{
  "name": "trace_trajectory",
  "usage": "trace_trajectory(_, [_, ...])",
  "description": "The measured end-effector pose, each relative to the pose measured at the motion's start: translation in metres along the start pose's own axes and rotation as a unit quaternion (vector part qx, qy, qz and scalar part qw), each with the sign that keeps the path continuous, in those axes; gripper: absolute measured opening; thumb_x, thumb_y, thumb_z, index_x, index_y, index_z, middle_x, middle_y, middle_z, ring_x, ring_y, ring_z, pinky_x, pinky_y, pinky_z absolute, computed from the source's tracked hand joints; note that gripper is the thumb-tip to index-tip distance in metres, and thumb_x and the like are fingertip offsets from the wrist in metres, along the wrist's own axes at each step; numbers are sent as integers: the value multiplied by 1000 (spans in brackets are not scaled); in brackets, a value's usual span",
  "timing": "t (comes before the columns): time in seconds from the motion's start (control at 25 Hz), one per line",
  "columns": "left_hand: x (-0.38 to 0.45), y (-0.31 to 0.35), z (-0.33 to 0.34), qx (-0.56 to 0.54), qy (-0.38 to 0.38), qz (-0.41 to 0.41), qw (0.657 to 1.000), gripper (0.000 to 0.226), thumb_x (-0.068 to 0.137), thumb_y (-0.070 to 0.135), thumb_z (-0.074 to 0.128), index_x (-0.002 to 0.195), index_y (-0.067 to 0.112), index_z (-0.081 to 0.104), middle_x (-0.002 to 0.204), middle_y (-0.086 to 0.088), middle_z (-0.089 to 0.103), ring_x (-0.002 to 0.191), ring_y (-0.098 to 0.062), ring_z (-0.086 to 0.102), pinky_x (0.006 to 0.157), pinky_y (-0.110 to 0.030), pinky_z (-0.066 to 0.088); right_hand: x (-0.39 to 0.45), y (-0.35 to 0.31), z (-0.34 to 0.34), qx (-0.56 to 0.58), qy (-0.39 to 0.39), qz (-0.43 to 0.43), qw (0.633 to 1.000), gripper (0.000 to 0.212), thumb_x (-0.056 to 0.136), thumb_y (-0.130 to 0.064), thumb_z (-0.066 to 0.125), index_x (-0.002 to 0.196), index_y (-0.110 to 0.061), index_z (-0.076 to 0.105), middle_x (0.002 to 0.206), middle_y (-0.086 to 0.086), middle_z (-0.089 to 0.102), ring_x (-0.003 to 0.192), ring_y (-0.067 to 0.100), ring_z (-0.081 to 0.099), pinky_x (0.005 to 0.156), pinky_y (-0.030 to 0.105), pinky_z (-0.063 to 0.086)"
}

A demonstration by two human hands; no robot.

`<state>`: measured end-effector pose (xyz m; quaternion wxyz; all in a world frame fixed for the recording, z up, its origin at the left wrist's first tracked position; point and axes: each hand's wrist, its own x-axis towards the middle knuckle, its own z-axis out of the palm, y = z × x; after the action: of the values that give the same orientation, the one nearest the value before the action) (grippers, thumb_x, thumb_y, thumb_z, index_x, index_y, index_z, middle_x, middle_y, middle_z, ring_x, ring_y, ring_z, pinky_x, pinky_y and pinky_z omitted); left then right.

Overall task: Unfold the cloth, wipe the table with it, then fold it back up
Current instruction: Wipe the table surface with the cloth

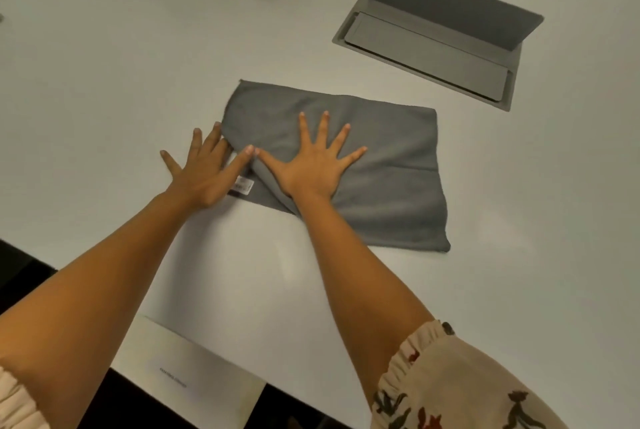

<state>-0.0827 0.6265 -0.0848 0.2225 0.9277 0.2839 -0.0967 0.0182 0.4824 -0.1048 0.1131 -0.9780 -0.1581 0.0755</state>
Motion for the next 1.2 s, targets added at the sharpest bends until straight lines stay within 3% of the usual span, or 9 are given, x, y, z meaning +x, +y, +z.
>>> trace_trajectory(0.44, [-101,10,35,-45,24,-24,998,105,71,94,18,157,35,8,167,3,-1,153,-24,-10,112,-65,-16,-149,32,3,6,-25,-60,998,113,65,-101,23,158,-41,-3,170,-2,-10,155,37,-14,110,75,-10])
trace_trajectory(0.72, [-161,36,63,-63,10,-43,997,113,71,93,26,158,27,-3,167,7,-5,152,-20,-13,110,-66,-20,-243,103,-14,29,-23,-45,998,113,64,-102,24,158,-43,4,170,-6,-9,156,31,-13,113,73,-10])
trace_trajectory(0.92, [-177,81,79,-17,-32,8,999,104,70,95,19,157,39,4,166,10,-10,152,-20,-16,107,-71,-20,-274,172,-34,26,-15,10,999,114,62,-105,23,157,-46,0,169,-10,-11,155,29,-15,115,72,-9])
trace_trajectory(1.2, [-164,184,110,18,-78,83,993,103,69,94,16,156,40,3,165,10,-13,152,-20,-16,108,-73,-14,-295,298,-63,29,10,156,987,114,61,-106,23,156,-49,-4,169,-12,-12,156,28,-13,117,72,-6])
